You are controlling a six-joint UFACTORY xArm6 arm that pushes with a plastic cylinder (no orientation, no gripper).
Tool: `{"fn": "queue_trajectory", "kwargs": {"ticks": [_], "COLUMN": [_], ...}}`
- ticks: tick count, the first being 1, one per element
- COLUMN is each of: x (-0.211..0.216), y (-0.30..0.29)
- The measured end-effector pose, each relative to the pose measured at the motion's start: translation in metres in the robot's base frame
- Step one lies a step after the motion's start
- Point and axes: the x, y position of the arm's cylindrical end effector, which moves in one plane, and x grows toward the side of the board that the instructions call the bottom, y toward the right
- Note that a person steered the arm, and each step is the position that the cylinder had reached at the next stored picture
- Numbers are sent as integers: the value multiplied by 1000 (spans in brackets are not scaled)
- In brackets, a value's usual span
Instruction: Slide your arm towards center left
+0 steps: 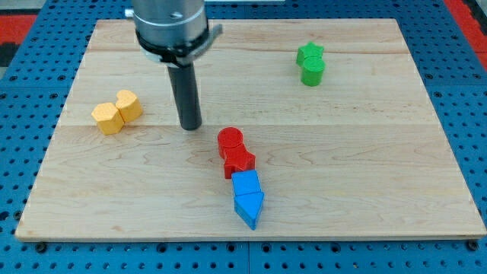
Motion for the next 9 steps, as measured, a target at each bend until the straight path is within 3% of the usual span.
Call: {"fn": "queue_trajectory", "kwargs": {"ticks": [4, 6, 7, 9], "x": [-104, -82, -78, -40], "y": [-20, -169, -214, -214]}}
